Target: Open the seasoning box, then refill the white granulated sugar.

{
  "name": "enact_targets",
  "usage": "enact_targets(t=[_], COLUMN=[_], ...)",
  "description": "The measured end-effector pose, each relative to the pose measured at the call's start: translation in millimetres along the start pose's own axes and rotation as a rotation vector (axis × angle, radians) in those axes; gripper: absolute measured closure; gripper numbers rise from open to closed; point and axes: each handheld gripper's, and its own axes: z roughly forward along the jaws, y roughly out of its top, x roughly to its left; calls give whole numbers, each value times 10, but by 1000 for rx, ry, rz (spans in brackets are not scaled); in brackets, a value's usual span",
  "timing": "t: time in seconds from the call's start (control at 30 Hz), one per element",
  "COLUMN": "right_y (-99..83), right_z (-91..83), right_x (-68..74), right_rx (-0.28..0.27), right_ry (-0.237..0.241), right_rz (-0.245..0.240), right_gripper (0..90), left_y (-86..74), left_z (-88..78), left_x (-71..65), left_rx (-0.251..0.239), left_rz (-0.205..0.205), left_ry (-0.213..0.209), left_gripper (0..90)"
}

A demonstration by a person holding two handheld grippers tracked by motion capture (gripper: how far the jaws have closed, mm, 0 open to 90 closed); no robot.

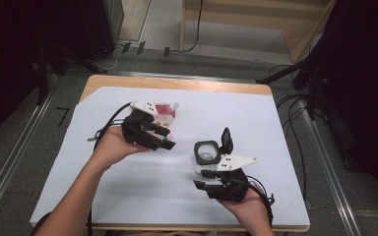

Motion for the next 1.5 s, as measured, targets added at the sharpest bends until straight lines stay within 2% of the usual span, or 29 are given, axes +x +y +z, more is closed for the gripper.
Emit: enact_targets(t=[0.23, 0.4, 0.47, 0.53, 0.83, 0.9, 1.17, 1.43, 1.5], right_y=[33, 55, 67, 72, 64, 61, 64, 53, 48], right_z=[155, 253, 305, 333, 368, 360, 370, 399, 399], right_x=[35, 49, 53, 49, 17, 7, -12, -27, -25], right_rx=[24, 37, 42, 47, 58, 53, 56, 61, 62], right_ry=[19, 34, 47, 54, 60, 60, 60, 64, 62], right_rz=[-14, -25, -28, -29, -23, -24, -16, -19, -14], right_gripper=[548, 551, 557, 558, 558, 557, 557, 553, 552], left_y=[-74, -140, -164, -183, -230, -242, -321, -412, -441], left_z=[-160, -264, -301, -330, -395, -415, -529, -658, -688], left_x=[64, 105, 110, 119, 153, 166, 252, 337, 366], left_rx=[-16, -22, -18, -25, -19, -25, -36, -46, -48], left_rz=[-28, -26, -39, -42, -59, -76, -99, -130, -149], left_ry=[25, 56, 77, 76, 88, 86, 98, 132, 146], left_gripper=[423, 424, 423, 423, 426, 426, 426, 426, 426])
